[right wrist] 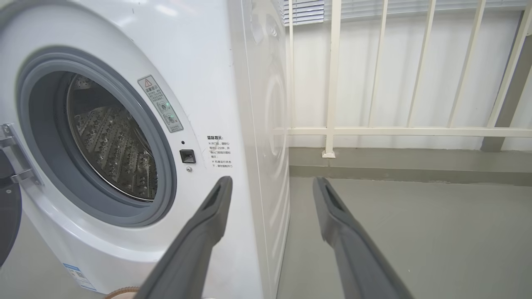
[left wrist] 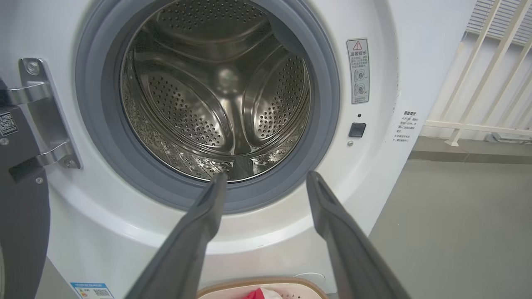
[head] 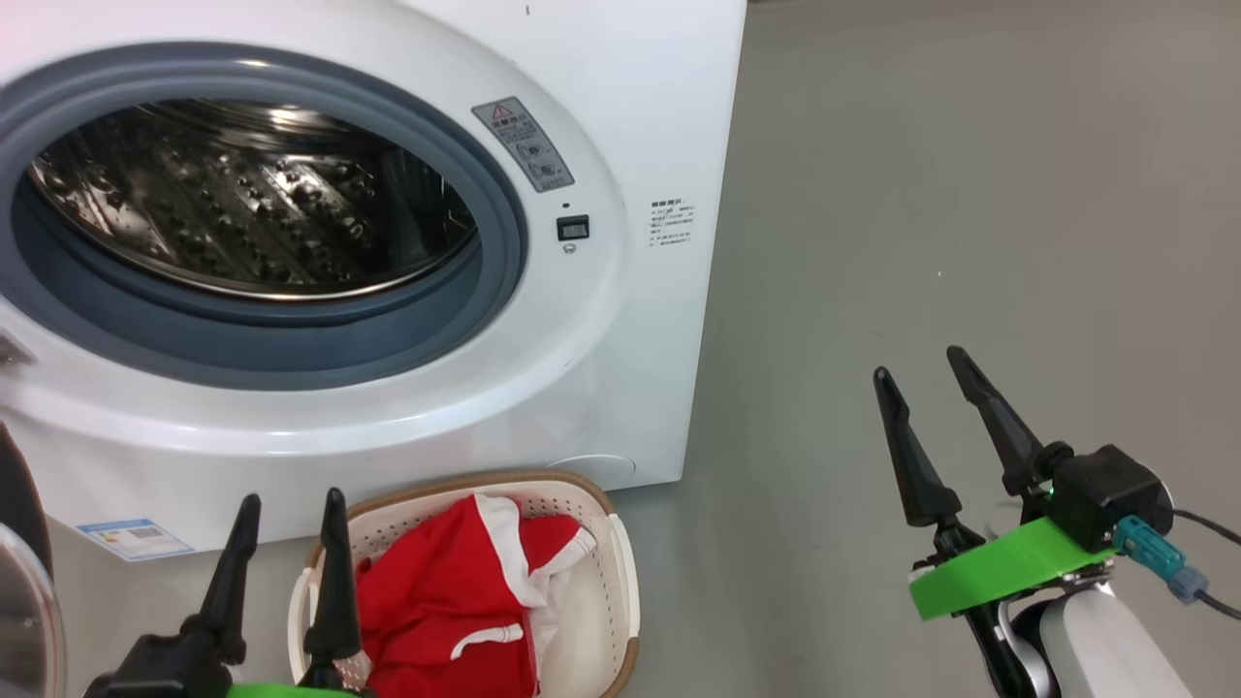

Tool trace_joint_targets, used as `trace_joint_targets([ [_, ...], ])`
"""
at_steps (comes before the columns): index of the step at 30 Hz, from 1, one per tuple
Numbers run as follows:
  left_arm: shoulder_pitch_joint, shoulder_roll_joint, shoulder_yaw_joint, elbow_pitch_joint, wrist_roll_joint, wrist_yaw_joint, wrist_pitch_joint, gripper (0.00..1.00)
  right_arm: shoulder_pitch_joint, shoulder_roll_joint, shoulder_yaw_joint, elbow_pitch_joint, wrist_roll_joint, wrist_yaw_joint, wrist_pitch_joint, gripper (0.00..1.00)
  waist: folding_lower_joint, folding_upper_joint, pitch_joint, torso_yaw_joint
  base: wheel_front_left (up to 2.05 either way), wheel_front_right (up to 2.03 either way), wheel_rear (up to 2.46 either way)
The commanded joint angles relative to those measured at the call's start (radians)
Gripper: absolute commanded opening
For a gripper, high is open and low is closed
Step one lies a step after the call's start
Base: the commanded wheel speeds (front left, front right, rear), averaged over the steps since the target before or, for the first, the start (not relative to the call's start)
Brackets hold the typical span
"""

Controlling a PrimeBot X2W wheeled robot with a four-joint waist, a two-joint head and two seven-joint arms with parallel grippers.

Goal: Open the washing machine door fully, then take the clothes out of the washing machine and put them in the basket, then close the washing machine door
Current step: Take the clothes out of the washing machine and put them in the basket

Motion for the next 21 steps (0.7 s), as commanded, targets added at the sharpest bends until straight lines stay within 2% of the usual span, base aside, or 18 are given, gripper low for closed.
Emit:
trace_joint_targets([
  [1,0.006,0.01,0.037,-0.036,0.008,0.01,-0.012,1.0,0.008,0.008,0.014,-0.036,-0.015,0.008,-0.006,1.0,0.0,0.0,-0.007,0.001,0.0,0.0,0.0],
  [21,0.068,0.01,0.068,-0.006,-0.009,-0.01,-0.012,1.0,0.059,0.014,0.021,-0.033,-0.016,0.008,-0.006,1.0,0.0,0.0,-0.064,-0.001,0.0,0.0,0.0],
])
